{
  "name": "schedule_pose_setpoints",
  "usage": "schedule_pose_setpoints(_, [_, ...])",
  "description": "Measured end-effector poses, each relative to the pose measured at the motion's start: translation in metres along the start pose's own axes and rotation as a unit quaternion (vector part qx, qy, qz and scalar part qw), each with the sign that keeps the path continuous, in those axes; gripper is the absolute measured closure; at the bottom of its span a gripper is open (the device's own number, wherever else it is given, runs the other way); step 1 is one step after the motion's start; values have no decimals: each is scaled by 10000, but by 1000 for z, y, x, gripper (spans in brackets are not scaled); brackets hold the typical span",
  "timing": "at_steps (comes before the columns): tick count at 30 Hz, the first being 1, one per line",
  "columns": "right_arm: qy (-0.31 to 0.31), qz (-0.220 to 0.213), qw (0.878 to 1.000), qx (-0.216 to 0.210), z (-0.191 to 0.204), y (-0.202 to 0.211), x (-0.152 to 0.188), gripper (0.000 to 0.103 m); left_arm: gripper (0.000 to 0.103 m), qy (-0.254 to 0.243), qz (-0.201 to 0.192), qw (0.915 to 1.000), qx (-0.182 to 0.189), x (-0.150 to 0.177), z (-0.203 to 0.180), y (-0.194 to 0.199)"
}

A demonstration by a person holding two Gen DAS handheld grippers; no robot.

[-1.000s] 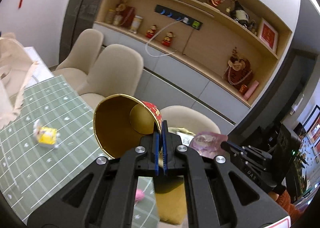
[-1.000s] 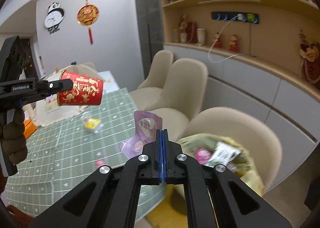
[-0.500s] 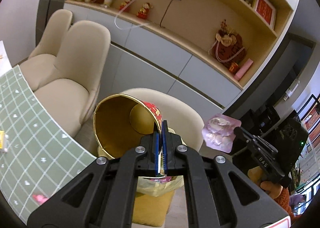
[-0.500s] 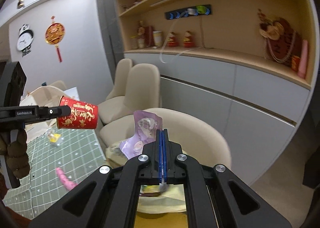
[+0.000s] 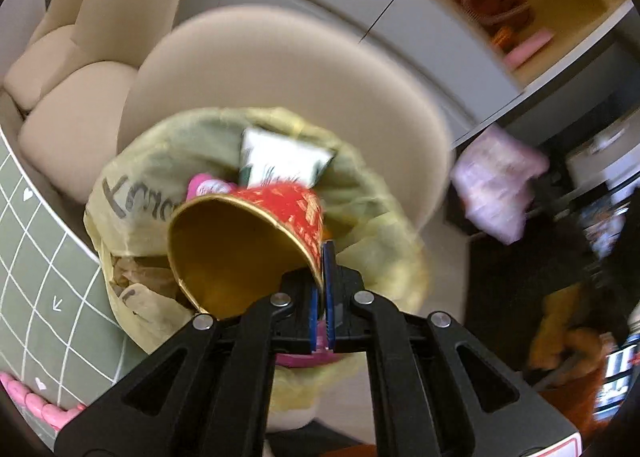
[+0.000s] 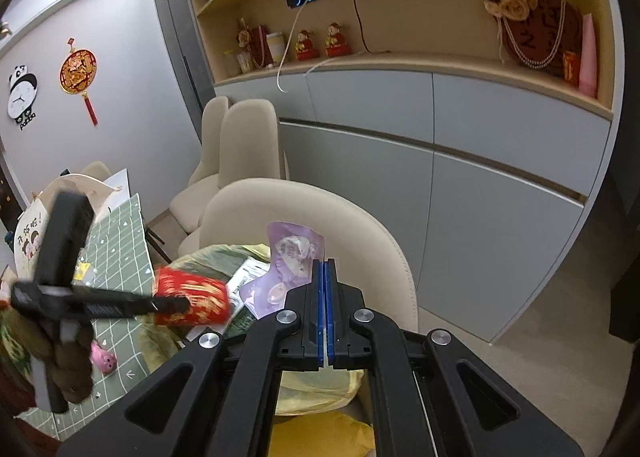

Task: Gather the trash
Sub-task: 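Carry the red-gold cup and purple wrapper over the yellow-lined bin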

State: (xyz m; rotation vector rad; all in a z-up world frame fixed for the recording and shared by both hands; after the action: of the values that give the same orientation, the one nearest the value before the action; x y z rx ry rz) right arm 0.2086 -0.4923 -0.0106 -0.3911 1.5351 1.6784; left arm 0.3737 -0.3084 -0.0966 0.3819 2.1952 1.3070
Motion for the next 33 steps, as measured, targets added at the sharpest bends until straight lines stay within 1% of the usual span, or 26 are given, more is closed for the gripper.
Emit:
schedule_pose_setpoints(1, [-2, 27, 10000, -15, -2, -3, -1, 100, 100, 17, 80, 9999, -94, 0, 2, -8])
schedule_pose_setpoints(3, [11, 78, 10000, -45, -5, -8, -1, 100, 99, 104, 171, 9997, -141, 0, 6, -16])
schedule_pose_setpoints(6, [25, 155, 9998, -103, -6, -17, 0, 100, 99, -17, 129, 9991, -414, -4, 4, -21])
schedule_pose_setpoints(8, [38, 223, 9996, -158, -6, -24, -1, 100, 99, -51, 87, 9987, -498, -5, 4, -21])
schedule_pose_setpoints(10, [89, 273, 9994, -217, -2, -29, 0, 100, 99, -14, 55, 9987, -513, -7, 7, -20])
schedule_pose_setpoints(16, [164, 288, 9988, -367, 6, -33, 0, 100, 99, 18, 7, 9990, -456, 3, 6, -8])
schedule_pose_setpoints(20, [214, 279, 9983, -467, 15, -35, 0, 100, 98, -60, -181, 9989, -437, 7, 2, 6])
schedule_pose_setpoints(22, [255, 257, 9981, -503, 22, -34, -2, 100, 99, -109, -324, 9988, -352, 8, -2, 18])
schedule_pose_setpoints(25, [317, 186, 9981, -485, 29, -31, -6, 100, 99, -349, -517, 9980, -50, 6, -17, 38])
schedule_pose_setpoints(27, [309, 137, 9984, -447, 31, -28, -8, 100, 99, -510, -548, 9972, 73, 5, -26, 45])
schedule_pose_setpoints(30, [270, 80, 9988, -402, 31, -23, -11, 100, 98, -512, -495, 9970, 286, 6, -32, 47])
schedule_pose_setpoints(31, [270, 68, 9988, -392, 32, -21, -13, 100, 95, -451, -465, 9975, 280, 6, -31, 45])
schedule_pose_setpoints(33, [289, 40, 9989, -367, 32, -19, -14, 100, 64, -421, -422, 9979, 256, 8, -29, 42])
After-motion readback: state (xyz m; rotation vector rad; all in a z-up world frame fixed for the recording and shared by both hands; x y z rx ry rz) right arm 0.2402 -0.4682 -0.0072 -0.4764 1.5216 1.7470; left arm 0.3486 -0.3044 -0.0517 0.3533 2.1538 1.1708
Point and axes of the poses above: each gripper's, at about its wrist camera, not at the fingertips, and y roughly against the way its jaws point, z to its left, x to its underside, the point moved 3 cm from there along -y, roughly the way its jaws point, and after that the axes turned 5 degrees about z, right-handed, at the moved point
